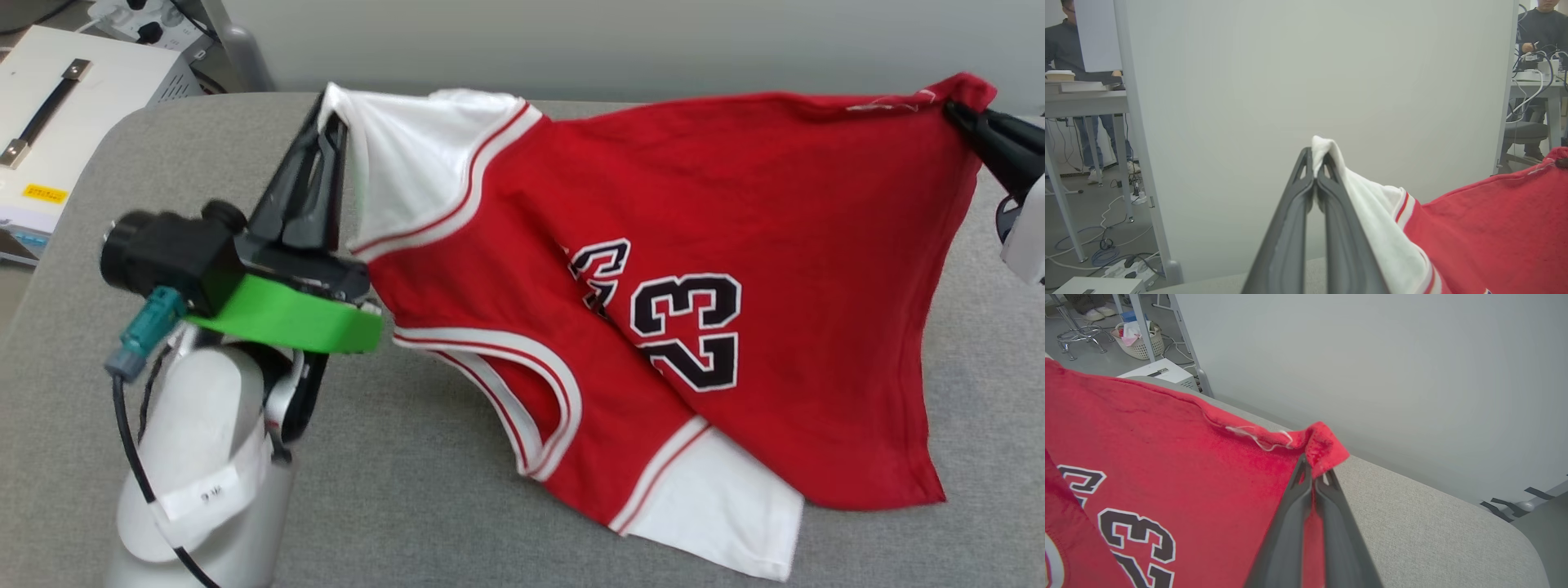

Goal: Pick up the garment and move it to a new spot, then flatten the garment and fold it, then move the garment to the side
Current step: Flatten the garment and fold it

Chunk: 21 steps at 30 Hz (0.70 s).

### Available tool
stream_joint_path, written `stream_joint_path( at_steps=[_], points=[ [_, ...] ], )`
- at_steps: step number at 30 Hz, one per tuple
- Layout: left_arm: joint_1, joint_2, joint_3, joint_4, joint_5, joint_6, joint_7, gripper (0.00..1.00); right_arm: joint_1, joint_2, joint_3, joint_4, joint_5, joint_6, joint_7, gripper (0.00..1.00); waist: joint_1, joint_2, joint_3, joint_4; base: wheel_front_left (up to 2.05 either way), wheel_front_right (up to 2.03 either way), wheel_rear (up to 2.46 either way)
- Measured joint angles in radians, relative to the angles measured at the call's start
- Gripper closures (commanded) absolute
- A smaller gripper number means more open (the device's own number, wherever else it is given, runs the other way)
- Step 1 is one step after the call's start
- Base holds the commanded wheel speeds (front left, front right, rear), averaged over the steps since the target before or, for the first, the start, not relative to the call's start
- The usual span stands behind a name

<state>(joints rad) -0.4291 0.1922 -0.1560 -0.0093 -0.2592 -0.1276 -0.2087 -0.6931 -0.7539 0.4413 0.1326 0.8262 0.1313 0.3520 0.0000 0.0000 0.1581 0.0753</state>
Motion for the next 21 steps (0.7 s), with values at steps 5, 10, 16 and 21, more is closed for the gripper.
stream_joint_path(
  at_steps=[5,10,16,21],
  points=[
    [-0.149,0.034,-0.001,-0.013,-0.016,0.000,0.035,1.00,-0.023,0.028,-0.066,-0.026,-0.033,0.000,-0.009,1.00,0.0000,0.0000,0.016,-0.020,0.00,0.00,0.00],
    [-0.343,0.077,-0.026,-0.002,-0.028,0.000,0.067,1.00,-0.102,0.064,-0.125,-0.051,-0.068,0.000,0.006,1.00,0.0000,0.0000,0.066,-0.030,0.00,0.00,0.00],
    [-0.627,0.126,-0.094,0.050,-0.053,0.000,0.105,1.00,-0.292,0.105,-0.203,-0.048,-0.115,0.000,0.039,1.00,0.0000,0.0000,0.160,-0.040,0.00,0.00,0.00],
    [-0.894,0.158,-0.130,0.158,-0.091,0.000,0.106,1.00,-0.494,0.136,-0.214,0.024,-0.185,0.000,0.052,1.00,0.0001,0.0000,0.255,-0.045,0.00,0.00,0.00]
  ],
)
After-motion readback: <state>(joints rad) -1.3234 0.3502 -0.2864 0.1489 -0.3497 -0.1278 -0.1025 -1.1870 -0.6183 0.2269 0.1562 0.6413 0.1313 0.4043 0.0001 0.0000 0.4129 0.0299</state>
